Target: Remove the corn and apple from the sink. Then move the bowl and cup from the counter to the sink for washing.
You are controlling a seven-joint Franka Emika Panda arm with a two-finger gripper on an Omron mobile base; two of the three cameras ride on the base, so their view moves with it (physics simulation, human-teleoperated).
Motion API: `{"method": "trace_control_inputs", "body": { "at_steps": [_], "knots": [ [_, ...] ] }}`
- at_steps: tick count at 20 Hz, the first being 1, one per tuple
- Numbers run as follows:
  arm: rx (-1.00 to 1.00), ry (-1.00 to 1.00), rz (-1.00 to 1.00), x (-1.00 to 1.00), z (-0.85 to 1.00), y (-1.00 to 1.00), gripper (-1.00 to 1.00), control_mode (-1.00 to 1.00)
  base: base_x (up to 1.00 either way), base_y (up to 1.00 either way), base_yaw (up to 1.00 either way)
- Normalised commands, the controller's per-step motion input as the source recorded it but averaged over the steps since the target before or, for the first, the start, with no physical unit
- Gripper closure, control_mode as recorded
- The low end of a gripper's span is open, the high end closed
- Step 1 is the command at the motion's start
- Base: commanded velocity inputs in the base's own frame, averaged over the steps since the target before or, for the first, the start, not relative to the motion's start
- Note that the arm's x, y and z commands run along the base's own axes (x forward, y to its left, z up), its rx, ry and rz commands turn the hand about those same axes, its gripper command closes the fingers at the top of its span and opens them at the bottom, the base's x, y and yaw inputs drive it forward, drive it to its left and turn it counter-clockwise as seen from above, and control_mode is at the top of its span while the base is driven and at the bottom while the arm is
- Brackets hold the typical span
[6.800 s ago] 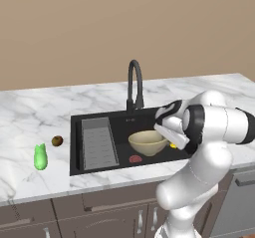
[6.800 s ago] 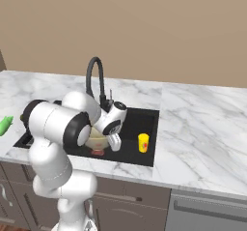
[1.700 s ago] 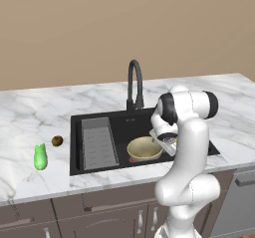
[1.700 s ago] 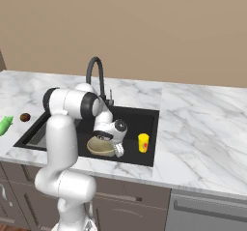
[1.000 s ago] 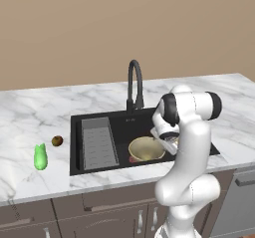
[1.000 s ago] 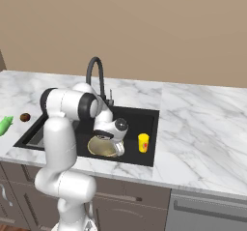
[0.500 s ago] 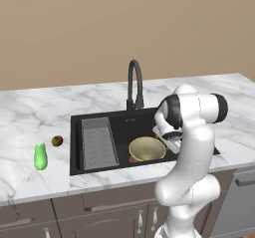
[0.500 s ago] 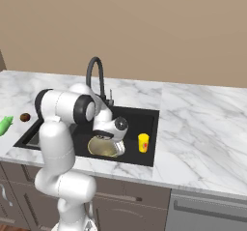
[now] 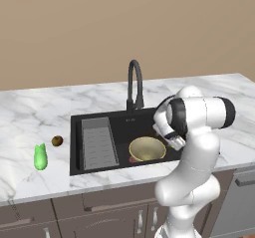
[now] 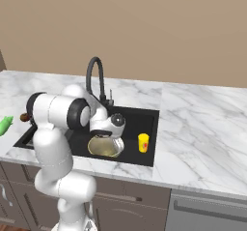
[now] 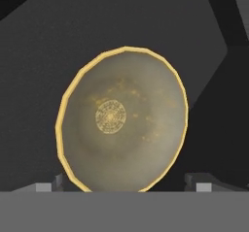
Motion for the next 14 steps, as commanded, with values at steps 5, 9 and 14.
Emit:
{"method": "trace_control_inputs", "body": {
  "at_steps": [5, 9, 14],
  "knots": [
    [-0.02, 0.00, 0.00, -0.04, 0.34, -0.04, -1.00, -1.00, 0.00, 0.00, 0.00],
    [0.00, 0.00, 0.00, -0.12, 0.32, -0.11, -1.00, -1.00, 0.00, 0.00, 0.00],
    [0.00, 0.00, 0.00, -0.16, 0.32, -0.07, -1.00, -1.00, 0.00, 0.00, 0.00]
  ]
}}
